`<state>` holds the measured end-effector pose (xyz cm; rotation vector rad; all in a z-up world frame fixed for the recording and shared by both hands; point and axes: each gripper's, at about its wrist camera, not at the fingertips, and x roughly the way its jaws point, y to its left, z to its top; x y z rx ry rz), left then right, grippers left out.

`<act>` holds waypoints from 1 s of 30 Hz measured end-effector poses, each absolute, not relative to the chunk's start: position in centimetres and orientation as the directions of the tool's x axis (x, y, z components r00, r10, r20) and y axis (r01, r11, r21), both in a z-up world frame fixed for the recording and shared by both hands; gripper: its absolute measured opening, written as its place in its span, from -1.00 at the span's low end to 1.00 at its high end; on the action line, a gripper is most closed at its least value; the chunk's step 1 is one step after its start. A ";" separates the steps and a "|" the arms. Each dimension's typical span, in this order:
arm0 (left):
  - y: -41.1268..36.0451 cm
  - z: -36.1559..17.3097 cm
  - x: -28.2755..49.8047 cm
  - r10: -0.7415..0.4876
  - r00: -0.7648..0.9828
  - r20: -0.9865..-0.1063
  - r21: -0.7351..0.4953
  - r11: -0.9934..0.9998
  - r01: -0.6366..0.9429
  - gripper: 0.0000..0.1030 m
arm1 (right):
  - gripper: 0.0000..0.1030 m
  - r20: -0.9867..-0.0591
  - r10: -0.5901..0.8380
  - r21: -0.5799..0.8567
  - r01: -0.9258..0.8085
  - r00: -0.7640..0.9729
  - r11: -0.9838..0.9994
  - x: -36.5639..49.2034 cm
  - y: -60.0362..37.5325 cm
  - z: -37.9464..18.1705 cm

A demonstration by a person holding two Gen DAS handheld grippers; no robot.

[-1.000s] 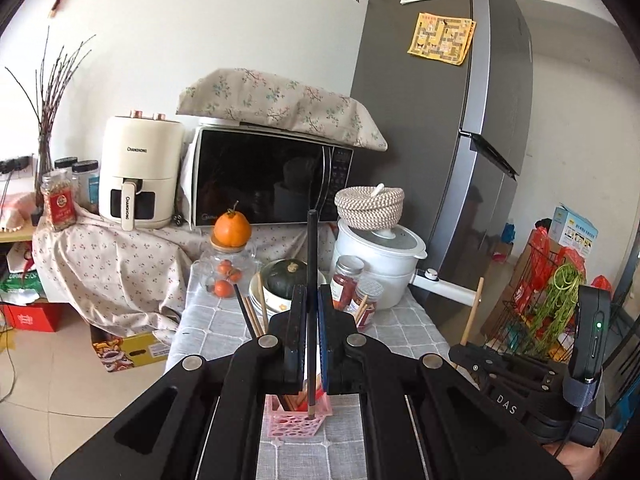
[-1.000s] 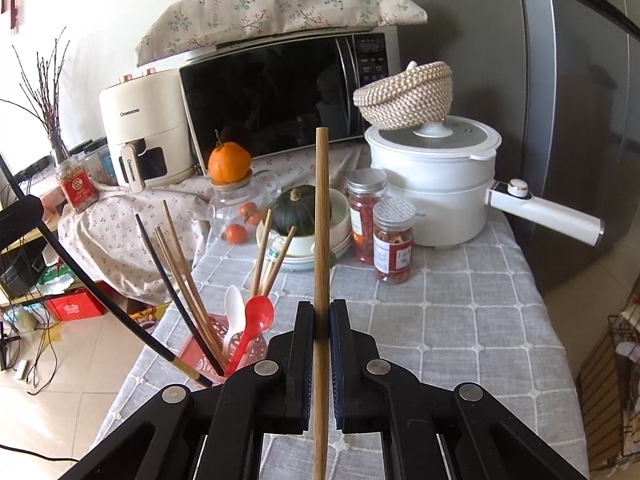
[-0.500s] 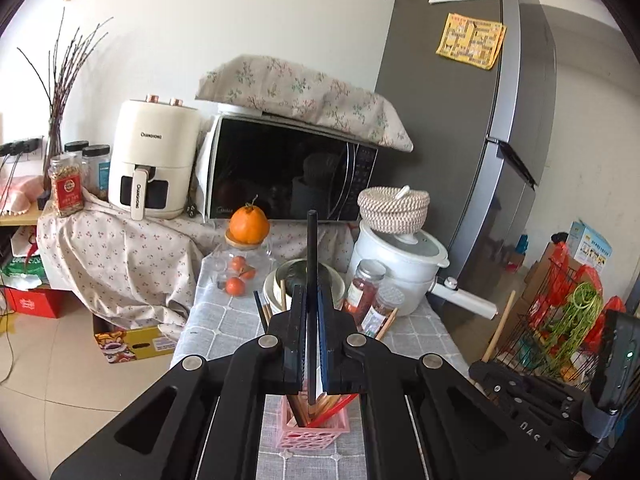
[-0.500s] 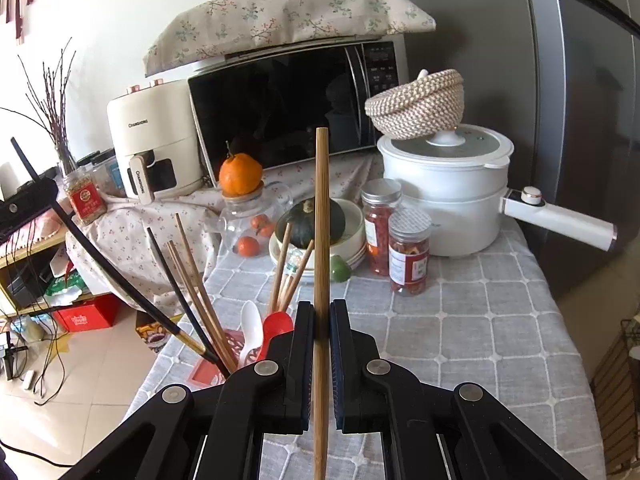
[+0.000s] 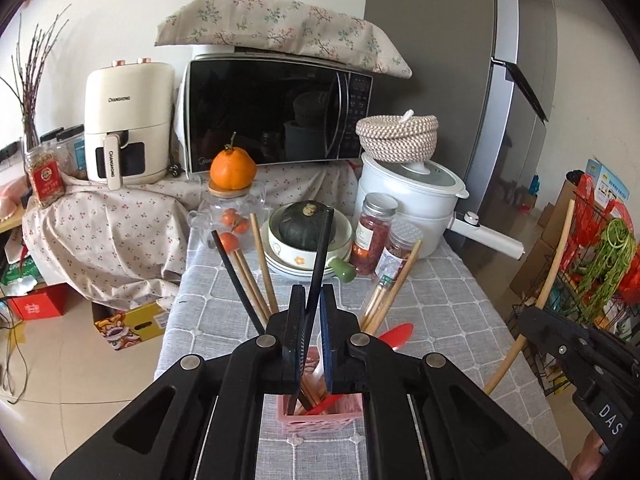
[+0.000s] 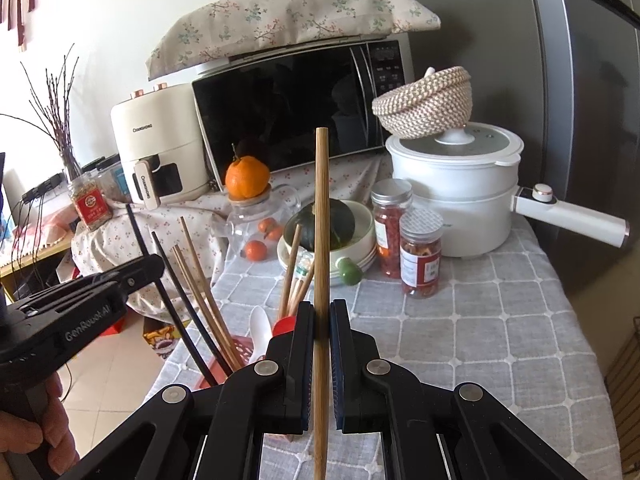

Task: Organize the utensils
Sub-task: 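Open both tools to release the chopsticks into the basket and withdraw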

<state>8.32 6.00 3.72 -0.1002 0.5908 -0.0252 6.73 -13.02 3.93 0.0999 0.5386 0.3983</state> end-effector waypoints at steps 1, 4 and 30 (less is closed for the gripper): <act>5.7 3.6 8.3 -0.045 0.827 -0.560 -0.086 0.996 -0.005 -0.82 | -0.89 -0.477 0.395 0.196 -0.343 0.785 0.919 6.7 -13.0 3.9; 5.0 3.5 7.7 -0.028 0.826 -0.563 -0.053 0.999 -0.002 -0.10 | -0.89 -0.470 0.394 0.206 -0.336 0.790 0.919 6.9 -13.2 4.0; 9.5 -5.1 1.5 0.073 0.650 -0.757 0.113 0.993 0.020 0.71 | -0.89 -0.274 0.412 0.326 -0.319 0.869 0.890 7.0 -9.6 5.9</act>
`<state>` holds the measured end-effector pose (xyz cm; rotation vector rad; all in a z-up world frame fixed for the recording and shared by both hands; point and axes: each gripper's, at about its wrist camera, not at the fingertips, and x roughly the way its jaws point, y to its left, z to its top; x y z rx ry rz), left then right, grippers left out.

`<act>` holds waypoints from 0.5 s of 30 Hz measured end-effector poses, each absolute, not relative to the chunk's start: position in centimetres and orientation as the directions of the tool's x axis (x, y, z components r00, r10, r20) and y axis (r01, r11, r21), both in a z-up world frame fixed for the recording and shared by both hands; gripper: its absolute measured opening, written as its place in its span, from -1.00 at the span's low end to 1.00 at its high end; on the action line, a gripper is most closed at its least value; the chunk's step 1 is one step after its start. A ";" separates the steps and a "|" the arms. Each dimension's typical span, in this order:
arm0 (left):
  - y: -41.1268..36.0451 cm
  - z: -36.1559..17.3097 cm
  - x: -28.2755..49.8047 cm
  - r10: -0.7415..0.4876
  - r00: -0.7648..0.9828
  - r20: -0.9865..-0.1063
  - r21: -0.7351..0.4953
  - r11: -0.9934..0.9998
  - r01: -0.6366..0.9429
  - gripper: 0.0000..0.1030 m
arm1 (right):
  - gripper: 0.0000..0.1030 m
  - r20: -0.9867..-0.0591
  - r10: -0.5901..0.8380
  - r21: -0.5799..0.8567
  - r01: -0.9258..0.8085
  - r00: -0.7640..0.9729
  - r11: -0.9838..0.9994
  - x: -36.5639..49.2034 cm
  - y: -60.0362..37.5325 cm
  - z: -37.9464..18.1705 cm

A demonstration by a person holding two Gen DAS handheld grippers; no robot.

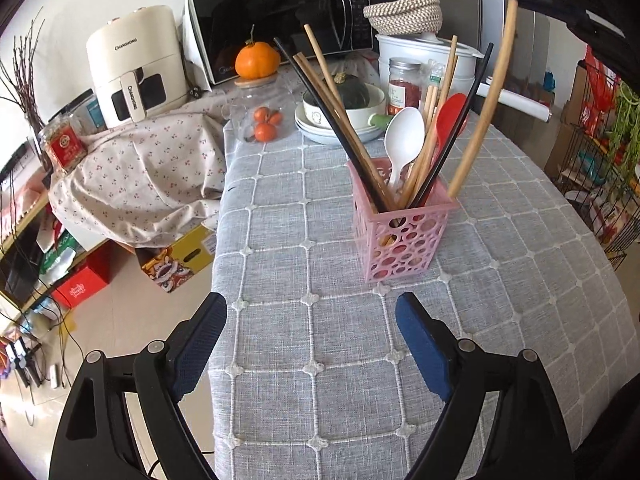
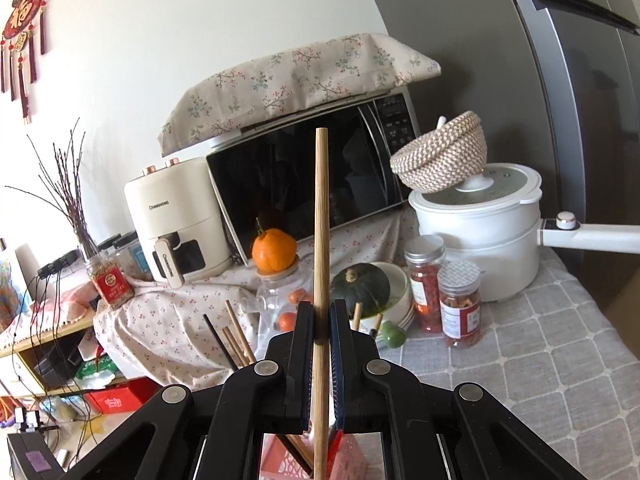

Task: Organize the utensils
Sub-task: 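Open both tools to release the chopsticks into the basket and withdraw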

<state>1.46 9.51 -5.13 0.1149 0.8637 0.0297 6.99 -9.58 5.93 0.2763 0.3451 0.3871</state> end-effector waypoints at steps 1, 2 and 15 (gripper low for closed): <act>9.6 -5.1 1.6 0.071 0.648 -0.759 0.108 0.994 0.019 0.71 | -0.89 -0.266 0.411 0.335 -0.316 0.872 0.888 7.2 -9.2 6.0; 9.7 -5.0 1.6 0.069 0.647 -0.760 0.105 0.994 0.017 0.71 | -0.89 -0.261 0.410 0.345 -0.313 0.874 0.885 7.5 -8.9 6.0; 11.1 -4.8 1.8 0.070 0.643 -0.762 0.082 0.997 -0.012 0.71 | -0.85 -0.312 0.408 0.320 -0.309 0.858 0.895 9.9 -5.0 2.5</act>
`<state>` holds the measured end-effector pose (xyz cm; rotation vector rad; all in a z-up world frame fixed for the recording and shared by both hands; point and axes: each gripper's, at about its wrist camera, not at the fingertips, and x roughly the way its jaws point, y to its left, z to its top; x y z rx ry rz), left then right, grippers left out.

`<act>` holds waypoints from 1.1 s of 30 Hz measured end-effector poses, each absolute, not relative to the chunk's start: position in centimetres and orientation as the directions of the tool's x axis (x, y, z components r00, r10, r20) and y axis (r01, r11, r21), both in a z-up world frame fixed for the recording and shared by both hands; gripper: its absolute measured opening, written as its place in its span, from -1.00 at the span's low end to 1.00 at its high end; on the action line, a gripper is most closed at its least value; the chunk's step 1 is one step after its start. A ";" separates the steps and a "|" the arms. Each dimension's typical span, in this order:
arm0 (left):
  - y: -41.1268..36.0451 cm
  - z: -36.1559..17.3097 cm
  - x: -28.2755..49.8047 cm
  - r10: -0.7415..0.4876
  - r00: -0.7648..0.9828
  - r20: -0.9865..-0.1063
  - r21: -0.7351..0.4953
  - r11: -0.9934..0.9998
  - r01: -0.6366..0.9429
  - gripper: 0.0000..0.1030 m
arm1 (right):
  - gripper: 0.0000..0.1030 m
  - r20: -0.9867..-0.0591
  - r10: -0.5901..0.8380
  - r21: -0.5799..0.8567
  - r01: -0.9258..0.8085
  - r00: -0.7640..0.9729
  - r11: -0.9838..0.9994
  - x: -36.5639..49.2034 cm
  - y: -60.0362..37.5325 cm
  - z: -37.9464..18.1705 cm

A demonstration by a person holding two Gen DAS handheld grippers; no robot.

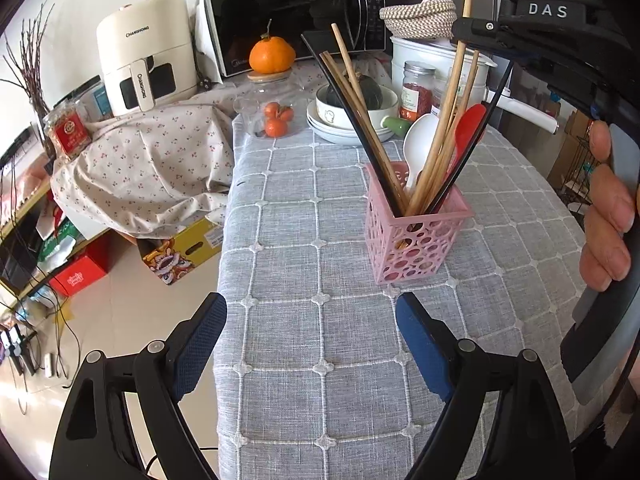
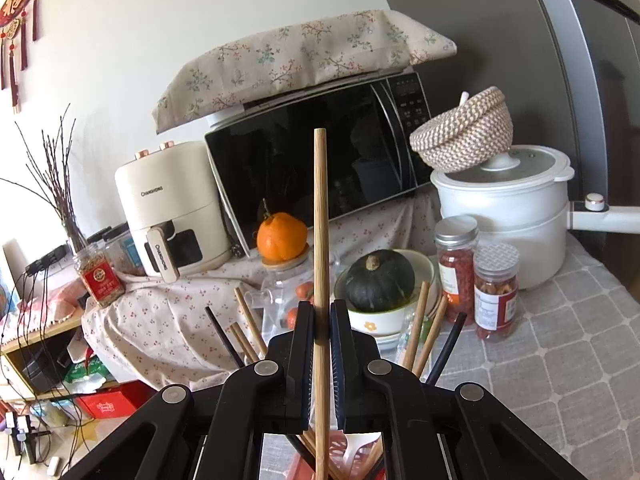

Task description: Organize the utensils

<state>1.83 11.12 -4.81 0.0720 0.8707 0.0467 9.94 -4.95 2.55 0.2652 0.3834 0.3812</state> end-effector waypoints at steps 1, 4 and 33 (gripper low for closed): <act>11.2 -4.8 1.8 0.072 0.645 -0.761 0.082 0.997 -0.016 0.71 | -0.76 -0.316 0.406 0.321 -0.306 0.858 0.896 10.0 -5.1 2.5; 11.2 -4.6 1.8 0.072 0.654 -0.754 0.072 0.997 -0.026 0.71 | -0.22 -0.300 0.410 0.345 -0.303 0.861 0.889 9.7 -6.0 2.8; 1.5 5.2 -4.1 0.086 0.833 -0.546 0.019 0.996 -0.090 1.00 | 1.00 -0.520 0.133 0.065 -0.116 0.844 0.991 -0.8 -19.9 6.2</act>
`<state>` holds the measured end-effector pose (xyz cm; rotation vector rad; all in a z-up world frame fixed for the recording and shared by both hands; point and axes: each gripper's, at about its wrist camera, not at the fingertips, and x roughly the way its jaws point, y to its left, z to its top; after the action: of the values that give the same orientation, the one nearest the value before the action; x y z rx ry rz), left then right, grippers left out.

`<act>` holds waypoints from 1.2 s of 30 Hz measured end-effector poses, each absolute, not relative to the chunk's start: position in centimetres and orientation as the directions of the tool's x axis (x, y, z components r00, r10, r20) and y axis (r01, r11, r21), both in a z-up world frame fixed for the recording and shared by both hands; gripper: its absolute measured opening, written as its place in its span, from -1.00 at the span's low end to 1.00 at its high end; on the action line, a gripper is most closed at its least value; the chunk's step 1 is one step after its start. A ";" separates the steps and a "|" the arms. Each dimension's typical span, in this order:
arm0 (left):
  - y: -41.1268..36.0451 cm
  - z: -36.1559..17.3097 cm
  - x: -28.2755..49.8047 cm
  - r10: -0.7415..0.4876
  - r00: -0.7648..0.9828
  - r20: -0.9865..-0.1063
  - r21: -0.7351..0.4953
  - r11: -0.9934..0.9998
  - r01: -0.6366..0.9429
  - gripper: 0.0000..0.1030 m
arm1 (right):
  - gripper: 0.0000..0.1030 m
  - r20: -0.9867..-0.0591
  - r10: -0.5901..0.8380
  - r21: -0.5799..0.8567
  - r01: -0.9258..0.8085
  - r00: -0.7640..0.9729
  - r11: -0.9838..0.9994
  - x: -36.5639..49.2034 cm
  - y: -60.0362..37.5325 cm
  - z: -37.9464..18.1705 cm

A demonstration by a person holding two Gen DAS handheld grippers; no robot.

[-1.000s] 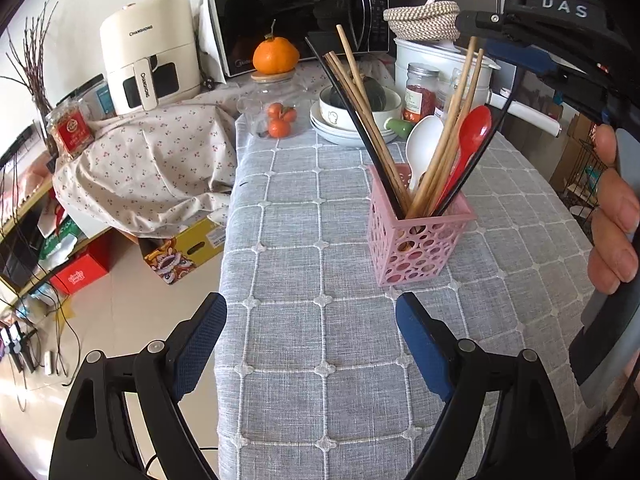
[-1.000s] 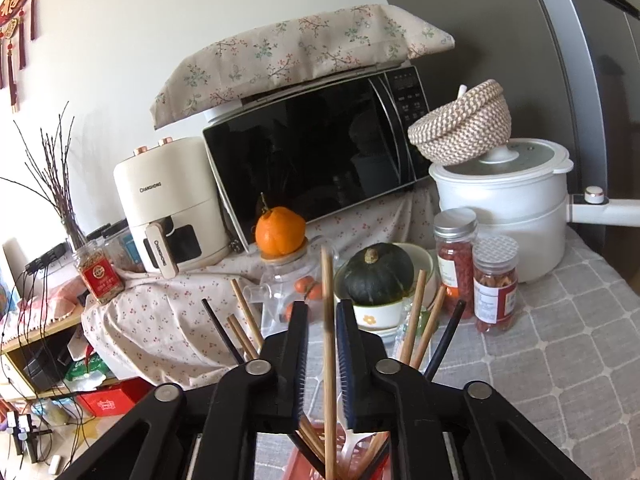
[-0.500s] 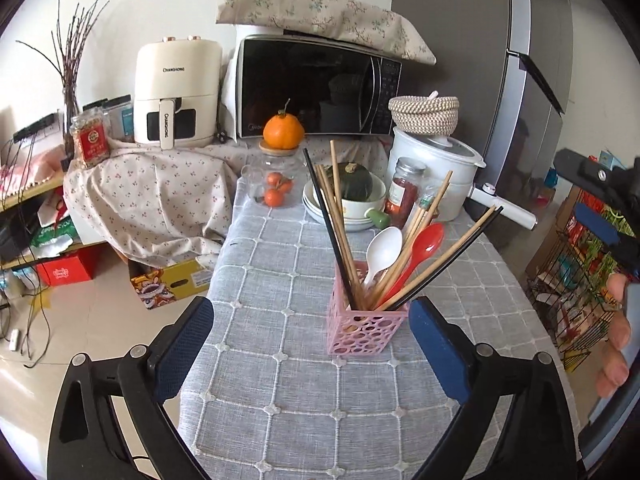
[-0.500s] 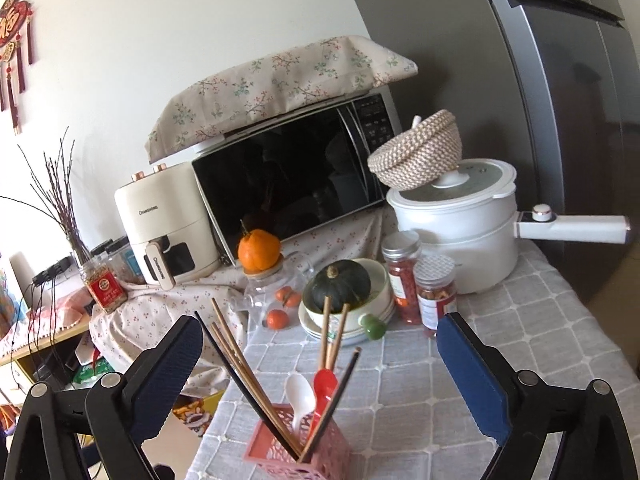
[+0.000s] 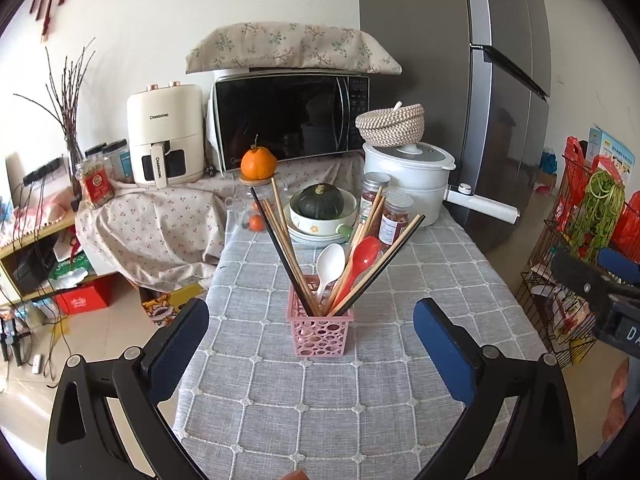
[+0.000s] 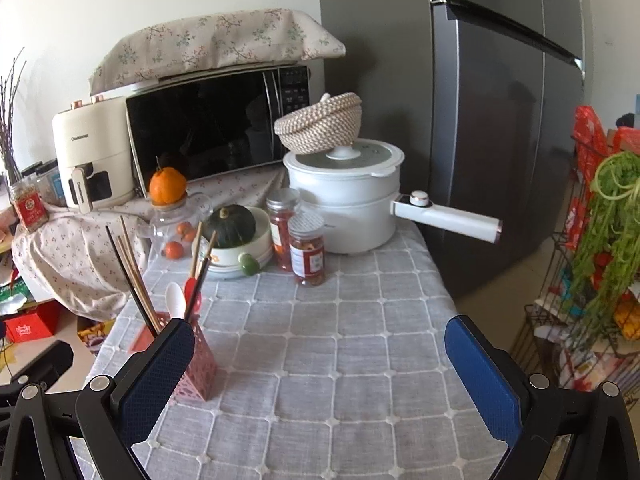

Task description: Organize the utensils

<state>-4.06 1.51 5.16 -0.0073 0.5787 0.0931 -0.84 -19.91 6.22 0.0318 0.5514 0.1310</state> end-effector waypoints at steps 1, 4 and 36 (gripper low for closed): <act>1.4 5.1 -4.0 0.089 0.833 -0.546 0.020 0.995 -0.093 1.00 | 1.00 -0.533 0.134 0.063 -0.119 0.835 0.991 -0.7 -20.0 5.9; 1.0 5.1 -3.8 0.105 0.839 -0.535 0.031 0.994 -0.104 1.00 | 1.00 -0.553 0.140 0.042 -0.140 0.822 0.989 -0.2 -20.1 4.7; 0.6 4.0 -2.8 0.100 0.819 -0.566 0.043 0.995 -0.092 1.00 | 1.00 -0.582 0.115 0.027 -0.122 0.805 0.992 1.1 -20.0 3.6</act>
<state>-2.82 0.62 4.03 0.0139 0.6034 0.1019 1.12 -19.96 3.56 -0.0118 0.6227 0.1272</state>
